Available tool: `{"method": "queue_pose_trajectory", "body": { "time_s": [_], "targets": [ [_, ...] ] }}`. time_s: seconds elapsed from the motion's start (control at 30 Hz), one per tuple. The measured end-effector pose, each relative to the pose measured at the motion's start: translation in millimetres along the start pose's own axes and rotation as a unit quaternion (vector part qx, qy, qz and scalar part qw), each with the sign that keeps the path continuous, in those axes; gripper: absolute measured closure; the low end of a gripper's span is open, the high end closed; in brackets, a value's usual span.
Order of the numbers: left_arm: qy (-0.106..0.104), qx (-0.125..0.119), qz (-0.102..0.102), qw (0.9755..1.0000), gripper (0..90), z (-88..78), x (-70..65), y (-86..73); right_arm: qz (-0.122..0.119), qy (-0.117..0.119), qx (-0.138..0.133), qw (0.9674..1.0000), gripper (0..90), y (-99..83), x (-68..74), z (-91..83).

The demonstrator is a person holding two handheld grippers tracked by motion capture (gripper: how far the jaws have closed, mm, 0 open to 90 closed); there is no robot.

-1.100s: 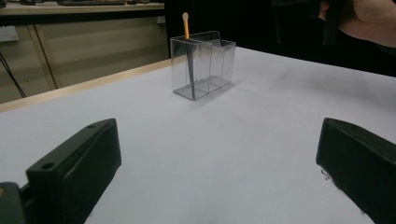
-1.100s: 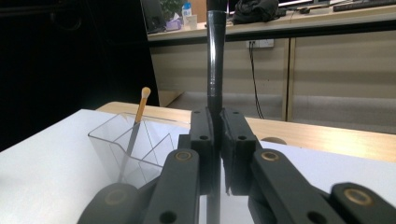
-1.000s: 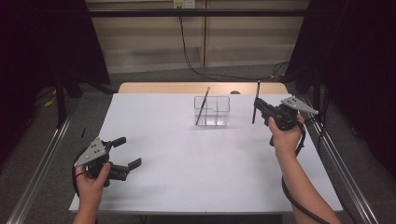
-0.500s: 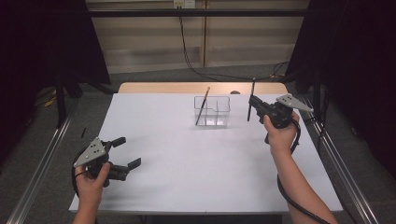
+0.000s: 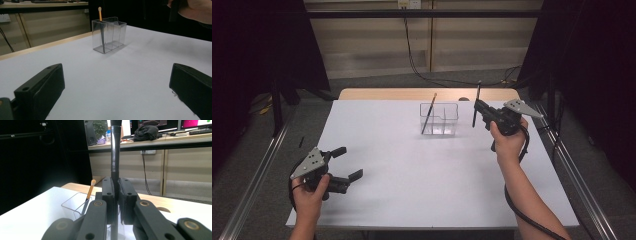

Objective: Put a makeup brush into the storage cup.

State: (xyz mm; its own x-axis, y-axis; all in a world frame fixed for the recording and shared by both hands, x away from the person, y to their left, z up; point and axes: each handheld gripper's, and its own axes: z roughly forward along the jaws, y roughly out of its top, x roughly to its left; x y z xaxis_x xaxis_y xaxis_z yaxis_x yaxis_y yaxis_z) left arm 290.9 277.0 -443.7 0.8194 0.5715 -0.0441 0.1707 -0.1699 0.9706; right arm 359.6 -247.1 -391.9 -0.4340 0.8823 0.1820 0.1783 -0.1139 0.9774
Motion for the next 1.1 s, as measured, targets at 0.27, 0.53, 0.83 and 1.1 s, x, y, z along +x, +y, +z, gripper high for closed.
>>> {"method": "queue_pose_trajectory", "body": {
  "time_s": [0.27, 0.53, 0.83, 1.1],
  "targets": [
    [-0.001, 0.001, 0.001, 1.0000, 0.0, 0.9, 0.1, 0.0, 0.000, 0.004, -0.004, 1.0000, 84.7, 0.3, 3.1, 4.3],
    [-0.002, 0.002, 0.000, 1.0000, 0.0, 1.3, 0.3, -0.8, -0.006, 0.011, -0.005, 0.9999, 84.7, 2.6, 9.8, 10.3],
    [-0.002, 0.003, -0.001, 1.0000, 0.0, 1.5, 0.4, -0.9, -0.006, 0.017, -0.008, 0.9998, 84.7, 5.3, 15.6, 17.8],
    [-0.005, 0.003, -0.001, 1.0000, 0.0, 1.2, 0.1, -1.4, -0.005, 0.021, -0.008, 0.9997, 84.7, 4.3, 19.1, 24.3]
  ]
}}
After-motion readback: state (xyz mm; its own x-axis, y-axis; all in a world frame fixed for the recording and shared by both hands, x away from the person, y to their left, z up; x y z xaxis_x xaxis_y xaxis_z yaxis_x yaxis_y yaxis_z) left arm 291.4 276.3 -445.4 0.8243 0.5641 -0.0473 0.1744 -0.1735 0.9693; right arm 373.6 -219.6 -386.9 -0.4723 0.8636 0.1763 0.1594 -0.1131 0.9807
